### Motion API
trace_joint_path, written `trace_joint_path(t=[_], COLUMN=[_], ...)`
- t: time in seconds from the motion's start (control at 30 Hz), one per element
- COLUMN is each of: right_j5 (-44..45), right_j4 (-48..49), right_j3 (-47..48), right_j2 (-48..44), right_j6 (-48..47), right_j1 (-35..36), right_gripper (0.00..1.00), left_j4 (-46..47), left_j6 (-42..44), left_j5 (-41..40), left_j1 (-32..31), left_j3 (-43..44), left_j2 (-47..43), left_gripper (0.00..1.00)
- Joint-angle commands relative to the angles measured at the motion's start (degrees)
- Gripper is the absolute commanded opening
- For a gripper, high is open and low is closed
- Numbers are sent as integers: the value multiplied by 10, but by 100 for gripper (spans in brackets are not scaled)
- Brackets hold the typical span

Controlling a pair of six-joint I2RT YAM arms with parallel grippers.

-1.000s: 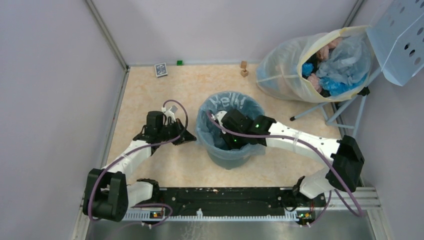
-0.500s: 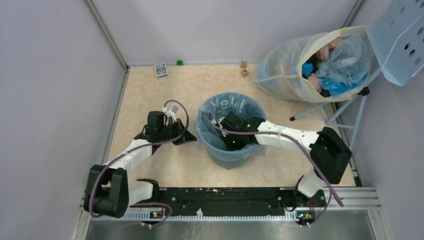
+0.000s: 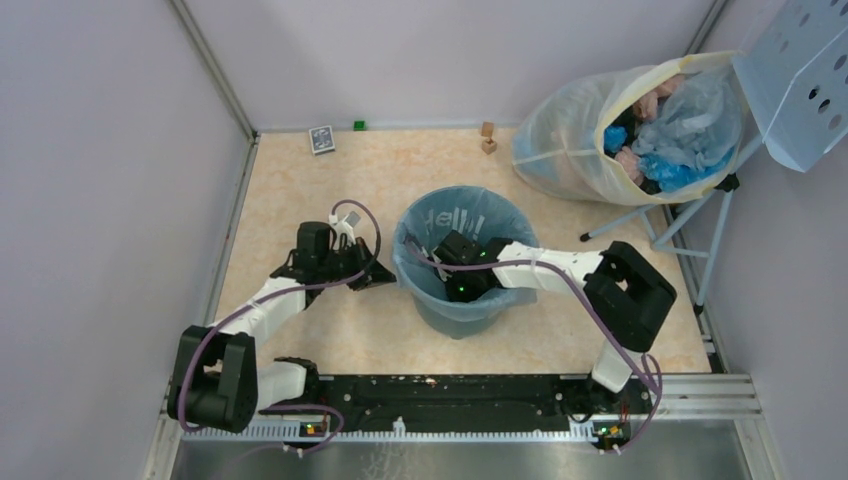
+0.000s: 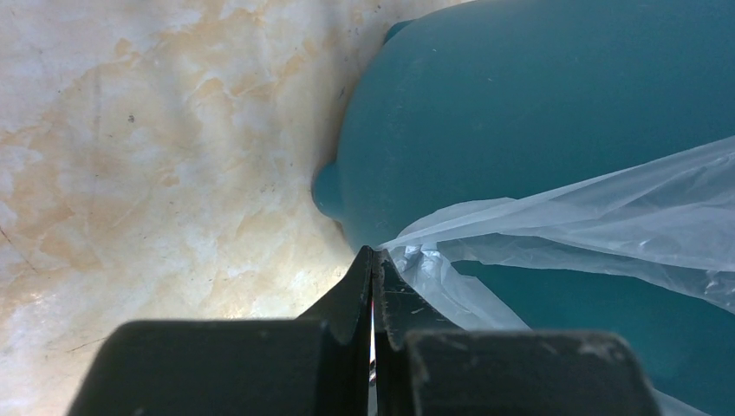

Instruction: Put the trash bags into the trash bin

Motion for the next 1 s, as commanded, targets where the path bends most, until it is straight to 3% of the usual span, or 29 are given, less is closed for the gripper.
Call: trace_joint_path(t=[0.0,0.3,0.6,0.97], right_j5=[-10,-4,41,82], right_j4=[-9,-19,-2,-50], right_j3=[-1,31,23,28], right_j2=[45,105,-19,-126], right_j6=[1,2,11,21], right_j1=[-7,-7,-7,-7], right_gripper=[0,0,0,0], left_j4=[15,-5,-10,-28], left_j6=[8,12,20,26], left_j5=[4,2,4,-8], left_j1=[-1,-2,-2,-2], left_j3=[14,32,37,51], left_j2=[1,-16,-6,-8], left_gripper=[0,0,0,0])
